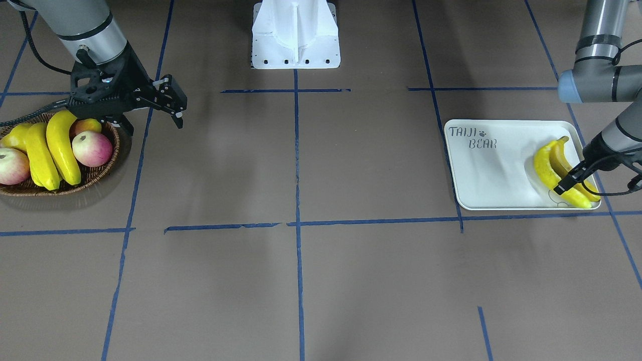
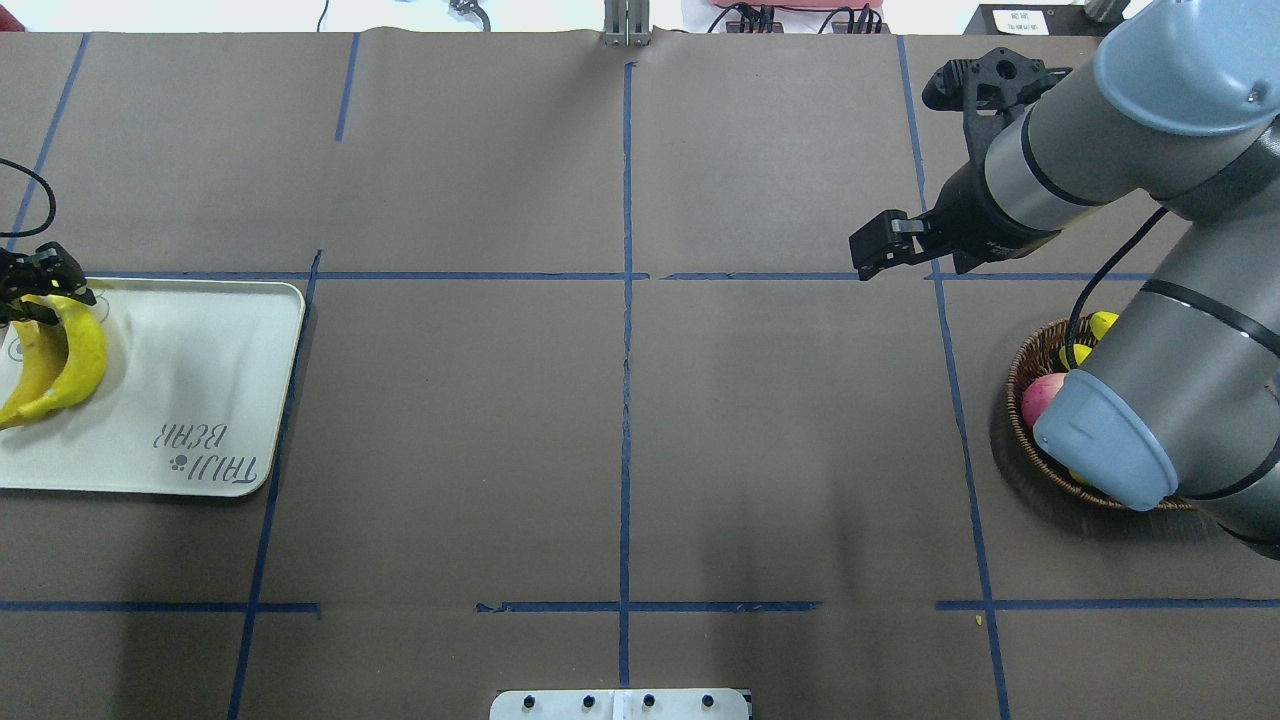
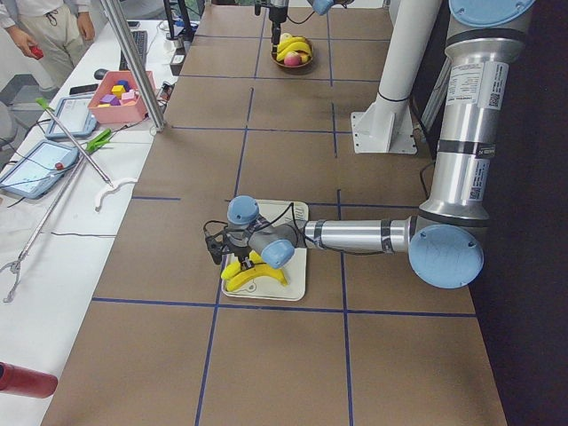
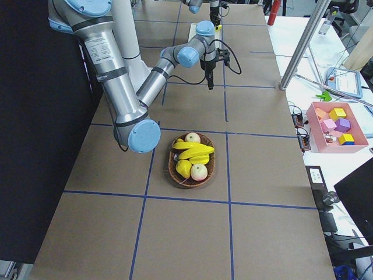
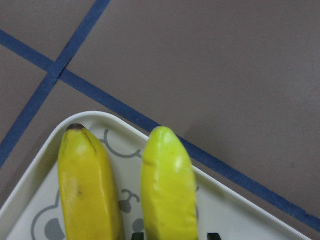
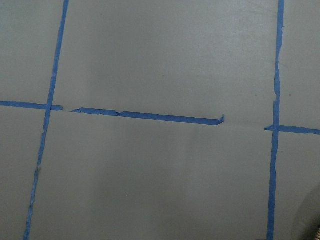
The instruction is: Transfer all bananas from basket to plate
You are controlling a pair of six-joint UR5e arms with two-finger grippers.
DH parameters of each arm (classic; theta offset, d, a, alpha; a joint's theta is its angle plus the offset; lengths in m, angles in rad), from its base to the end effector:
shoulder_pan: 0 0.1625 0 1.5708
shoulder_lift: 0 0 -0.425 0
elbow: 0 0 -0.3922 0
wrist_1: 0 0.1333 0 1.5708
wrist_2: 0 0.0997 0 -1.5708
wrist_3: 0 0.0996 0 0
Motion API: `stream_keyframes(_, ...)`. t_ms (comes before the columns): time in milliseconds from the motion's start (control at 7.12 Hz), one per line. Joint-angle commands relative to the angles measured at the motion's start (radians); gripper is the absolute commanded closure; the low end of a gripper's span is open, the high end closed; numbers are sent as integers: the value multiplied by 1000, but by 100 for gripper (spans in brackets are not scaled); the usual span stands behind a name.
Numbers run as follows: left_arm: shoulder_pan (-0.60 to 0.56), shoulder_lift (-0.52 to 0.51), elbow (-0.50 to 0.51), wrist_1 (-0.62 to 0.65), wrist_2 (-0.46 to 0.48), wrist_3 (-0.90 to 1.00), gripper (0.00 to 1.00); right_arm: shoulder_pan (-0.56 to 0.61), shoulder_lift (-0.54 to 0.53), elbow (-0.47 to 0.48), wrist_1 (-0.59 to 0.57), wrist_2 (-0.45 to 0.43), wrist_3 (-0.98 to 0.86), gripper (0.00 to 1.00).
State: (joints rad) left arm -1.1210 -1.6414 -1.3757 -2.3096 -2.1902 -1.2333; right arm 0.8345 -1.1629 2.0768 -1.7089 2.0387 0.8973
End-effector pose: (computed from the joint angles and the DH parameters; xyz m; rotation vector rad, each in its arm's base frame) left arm 0.1700 -0.5257 0.6439 -0.0517 0.8526 -0.5460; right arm -0.2982 -0.4606 0.2357 0.1972 -0.8577 -0.0310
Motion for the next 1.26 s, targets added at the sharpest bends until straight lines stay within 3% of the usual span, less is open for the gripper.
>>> stream_keyframes(0,-57,-3,-8,2,-47,21,0,3,-3,0,0,0,-1,1)
stream_keyframes(281,-121,-15,-49,9,-199,20,0,15,-30,8,-3,3,-24,1)
stream_keyframes(702,-106,-78,-172,47,-195,18,0,32,-289,130,20,-2,-226,1)
stream_keyframes(983,-106,-89,-174,47,-195,18,0,44,-517,121,296,-3,-244,2)
stream_keyframes(1123,-105,-89,-174,47,-195,15,0,54,-603,118,393,-2,-165,3)
